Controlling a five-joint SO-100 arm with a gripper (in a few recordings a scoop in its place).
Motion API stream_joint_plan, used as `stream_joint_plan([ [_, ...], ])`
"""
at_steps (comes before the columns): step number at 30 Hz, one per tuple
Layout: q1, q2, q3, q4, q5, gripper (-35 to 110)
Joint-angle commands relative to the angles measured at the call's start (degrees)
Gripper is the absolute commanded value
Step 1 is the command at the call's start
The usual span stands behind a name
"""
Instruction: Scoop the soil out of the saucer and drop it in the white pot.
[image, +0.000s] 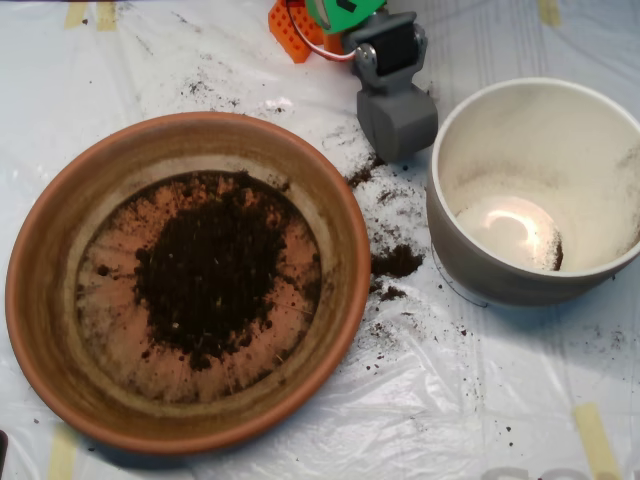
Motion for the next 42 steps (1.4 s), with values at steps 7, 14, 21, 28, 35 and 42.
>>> stream_joint_plan([
  [7,0.0,4.31,-0.88,-0.62,-0.7,0],
  [14,0.09,4.31,-0.88,-0.62,-1.49,3],
  [21,-0.97,4.31,-5.27,-0.62,-4.04,8],
  [28,1.58,4.31,-10.63,-1.67,-7.65,13],
  [35,7.03,4.31,-16.35,2.11,-8.61,13],
  [42,12.66,2.2,-22.5,3.08,-7.12,14],
])
